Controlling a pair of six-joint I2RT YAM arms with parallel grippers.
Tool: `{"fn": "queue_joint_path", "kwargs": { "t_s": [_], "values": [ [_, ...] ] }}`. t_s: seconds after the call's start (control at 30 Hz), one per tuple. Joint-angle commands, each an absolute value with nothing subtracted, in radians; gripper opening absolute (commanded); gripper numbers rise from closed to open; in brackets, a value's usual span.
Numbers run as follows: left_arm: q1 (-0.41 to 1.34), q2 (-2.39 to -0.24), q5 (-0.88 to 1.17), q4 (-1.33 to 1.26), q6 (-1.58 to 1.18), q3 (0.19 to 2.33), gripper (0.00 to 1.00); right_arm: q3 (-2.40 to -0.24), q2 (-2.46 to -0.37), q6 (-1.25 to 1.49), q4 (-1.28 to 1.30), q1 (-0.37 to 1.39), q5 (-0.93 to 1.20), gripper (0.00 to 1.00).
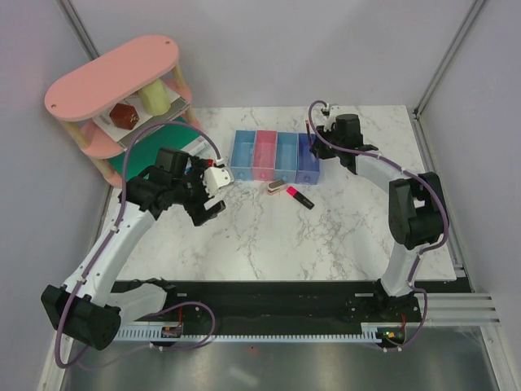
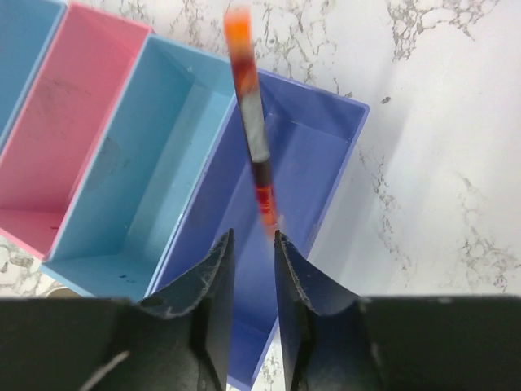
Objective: Sort the stationery into containers
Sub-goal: Place the pen in the storage box, then pick up the pen from the center of the board.
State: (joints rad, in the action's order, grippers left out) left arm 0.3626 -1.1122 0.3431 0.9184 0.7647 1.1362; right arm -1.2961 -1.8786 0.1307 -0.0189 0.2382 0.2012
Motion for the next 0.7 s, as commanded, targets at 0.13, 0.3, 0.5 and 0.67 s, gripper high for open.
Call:
{"fn": "queue_joint_path", "kwargs": {
  "t_s": [0.13, 0.3, 0.5, 0.67],
  "values": [
    [0.383, -1.175, 0.422, 0.876, 0.778, 1.190, 0.99, -1.328, -1.809, 0.086, -0.003, 0.239, 0.186, 0.42],
    [0.417, -1.219, 0.420, 0.807, 0.758, 1.184, 0.99, -1.342, -1.767, 0.071, 0.057, 0.239, 0.207, 0.44],
    [0.549, -1.363, 0.192, 0.562, 0.695, 1.157, 0.96, -1.336, -1.625, -0.080, 0.211, 0.275, 0.268, 0.43],
    [0.617, -1.532, 0.023, 0.479, 0.628, 1.245, 0.96, -1.322, -1.559, -0.234, 0.426, 0.291, 0.442, 0.42]
  ]
}}
